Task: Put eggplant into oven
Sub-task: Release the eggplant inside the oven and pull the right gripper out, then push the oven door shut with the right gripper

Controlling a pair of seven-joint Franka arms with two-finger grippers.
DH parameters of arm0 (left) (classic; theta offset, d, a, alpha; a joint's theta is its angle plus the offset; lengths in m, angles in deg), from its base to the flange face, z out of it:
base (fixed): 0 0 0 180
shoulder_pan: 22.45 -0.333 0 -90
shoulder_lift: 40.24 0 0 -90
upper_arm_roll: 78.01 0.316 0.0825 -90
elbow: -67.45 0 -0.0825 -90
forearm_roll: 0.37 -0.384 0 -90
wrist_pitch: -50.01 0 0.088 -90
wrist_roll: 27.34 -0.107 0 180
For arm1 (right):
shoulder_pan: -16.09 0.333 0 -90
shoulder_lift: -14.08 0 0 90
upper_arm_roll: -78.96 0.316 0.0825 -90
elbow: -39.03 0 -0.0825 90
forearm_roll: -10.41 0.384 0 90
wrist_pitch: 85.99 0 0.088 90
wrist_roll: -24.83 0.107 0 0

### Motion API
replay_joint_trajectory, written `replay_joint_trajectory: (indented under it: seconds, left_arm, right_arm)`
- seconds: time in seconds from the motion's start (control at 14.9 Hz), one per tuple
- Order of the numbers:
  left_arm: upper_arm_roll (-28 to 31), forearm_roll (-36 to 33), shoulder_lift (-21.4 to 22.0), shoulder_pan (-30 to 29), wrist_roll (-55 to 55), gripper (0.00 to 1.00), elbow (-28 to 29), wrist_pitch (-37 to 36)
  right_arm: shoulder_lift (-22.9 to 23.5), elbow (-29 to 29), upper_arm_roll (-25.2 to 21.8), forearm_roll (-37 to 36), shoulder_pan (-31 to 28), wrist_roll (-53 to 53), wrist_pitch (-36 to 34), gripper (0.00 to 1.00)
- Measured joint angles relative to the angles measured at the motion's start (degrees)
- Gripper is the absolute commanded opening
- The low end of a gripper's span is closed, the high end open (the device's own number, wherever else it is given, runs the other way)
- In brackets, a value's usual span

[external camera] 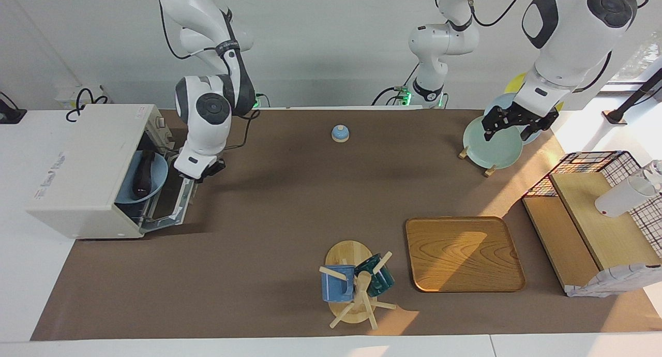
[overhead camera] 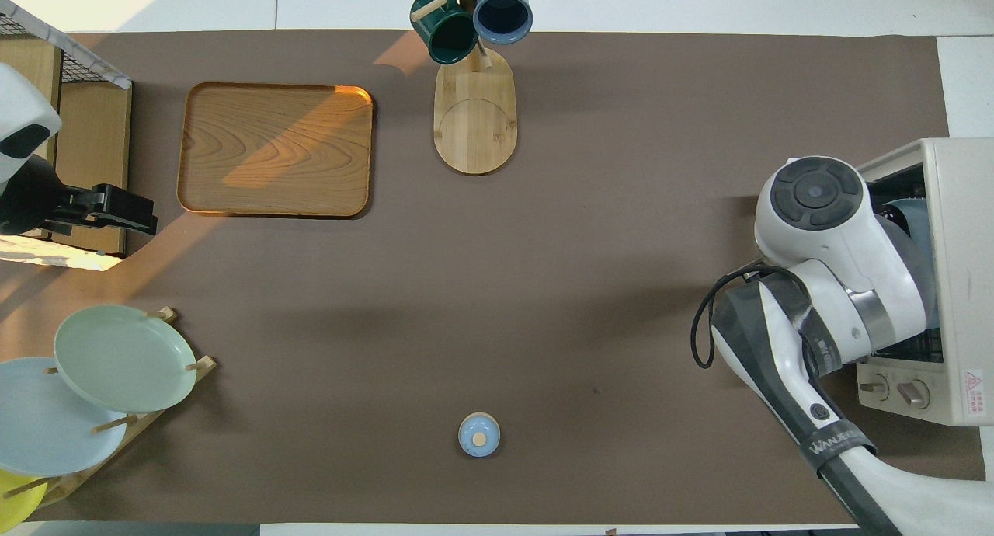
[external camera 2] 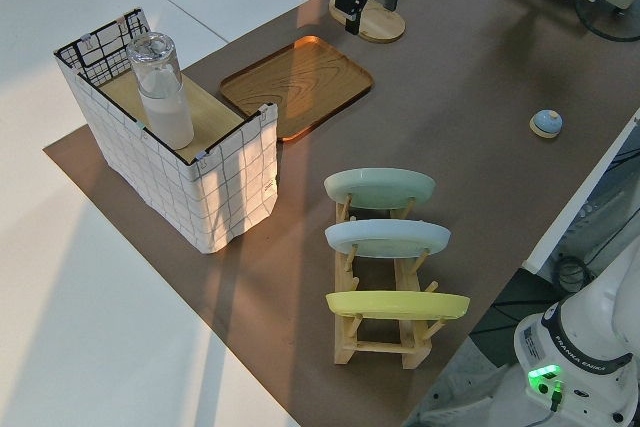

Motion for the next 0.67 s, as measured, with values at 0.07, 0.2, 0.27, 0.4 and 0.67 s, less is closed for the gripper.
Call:
replay_joint_trajectory:
  seconds: [0.07,0.2,0.27,0.4,0.67]
  left_arm:
    - [0.00,0.00,0.00,0.00,0.00,1.00,0.00,0.00]
    - [0.00,0.00,0.00,0.00,0.00,1.00,0.00,0.00]
    - [0.00,0.00,0.00,0.00,0.00,1.00,0.00,0.00]
    - [0.00,0.00,0.00,0.00,0.00,1.00,0.00,0.00]
    - [0.00,0.00,0.00,0.00,0.00,1.00,0.00,0.00]
  right_arm:
    - [-1.36,-0.39,-0.06,0.00,-0.81,-1.87,-1.19,0.00]
    - [-3.85,-1.03,-0.31,-0.01,-3.14,-6.09,-2.77,0.00]
    - [-4.81,-1.22,-0.53,-0.02,-4.40,-8.12,-3.10,0.00]
    - [-5.89,-1.42,-1.11,-0.02,-6.21,-10.90,-3.19,0.00]
    - [-6.66,-1.91,-1.35,-0.02,-7.64,-13.10,-4.58,0.00]
